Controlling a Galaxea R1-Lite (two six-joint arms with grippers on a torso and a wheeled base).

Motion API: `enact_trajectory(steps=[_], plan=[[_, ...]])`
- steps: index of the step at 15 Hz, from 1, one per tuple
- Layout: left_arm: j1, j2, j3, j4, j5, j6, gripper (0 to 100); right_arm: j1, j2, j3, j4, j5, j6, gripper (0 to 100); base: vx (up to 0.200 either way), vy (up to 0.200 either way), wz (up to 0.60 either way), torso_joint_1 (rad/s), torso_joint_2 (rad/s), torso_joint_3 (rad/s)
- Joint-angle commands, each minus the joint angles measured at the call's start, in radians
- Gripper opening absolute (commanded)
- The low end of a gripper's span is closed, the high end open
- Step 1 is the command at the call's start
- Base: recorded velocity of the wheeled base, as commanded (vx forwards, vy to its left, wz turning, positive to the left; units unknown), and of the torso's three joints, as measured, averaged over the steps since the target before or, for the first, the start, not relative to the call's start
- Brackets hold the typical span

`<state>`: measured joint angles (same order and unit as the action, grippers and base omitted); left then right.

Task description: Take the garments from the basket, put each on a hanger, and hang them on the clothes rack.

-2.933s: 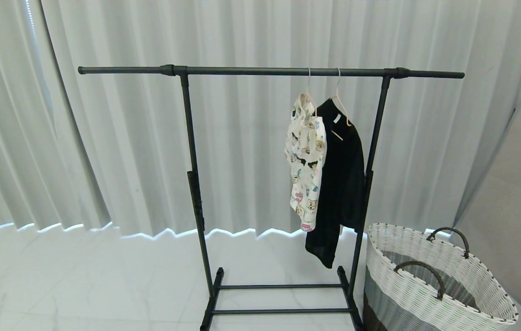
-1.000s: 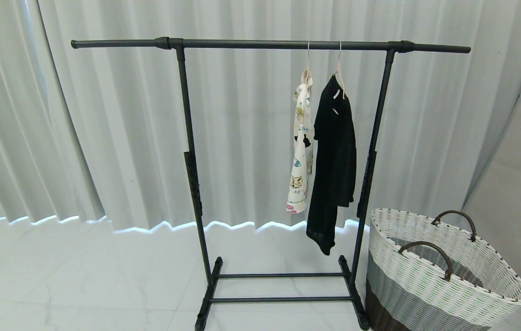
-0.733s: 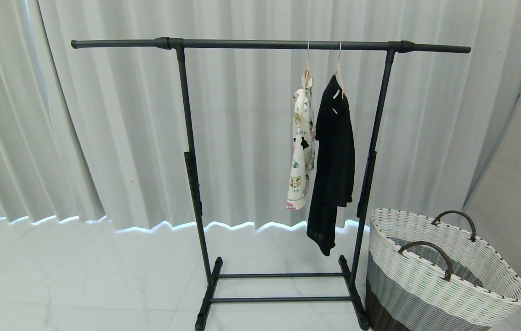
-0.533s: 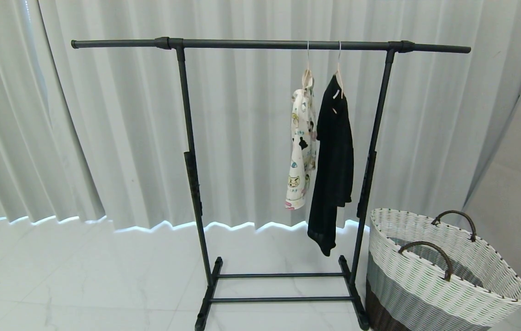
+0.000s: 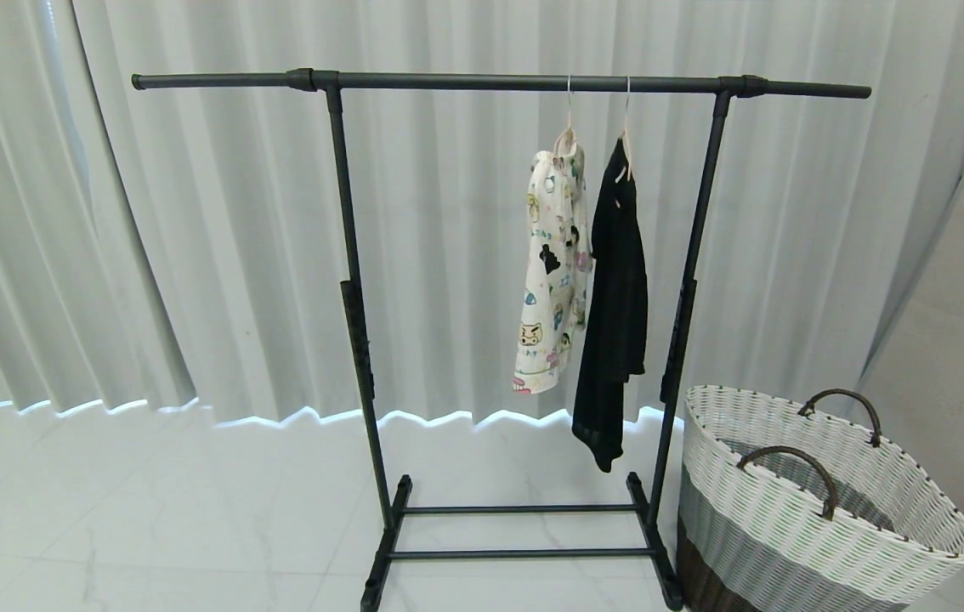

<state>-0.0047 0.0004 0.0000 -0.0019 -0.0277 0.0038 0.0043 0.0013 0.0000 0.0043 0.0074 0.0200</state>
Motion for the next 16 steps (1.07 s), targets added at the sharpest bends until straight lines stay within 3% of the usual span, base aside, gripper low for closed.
enact_trajectory(steps=[1,16], plan=[[0.000,0.000,0.000,-0.001,0.000,-0.001,100,0.000,-0.001,0.000,0.000,0.000,0.000,100,0.000,0.000,0.00,0.000,0.00,0.000],[0.000,0.000,0.000,-0.004,0.000,-0.001,100,0.000,-0.001,-0.002,-0.001,0.000,0.000,100,0.000,0.000,0.00,0.000,0.00,0.000]])
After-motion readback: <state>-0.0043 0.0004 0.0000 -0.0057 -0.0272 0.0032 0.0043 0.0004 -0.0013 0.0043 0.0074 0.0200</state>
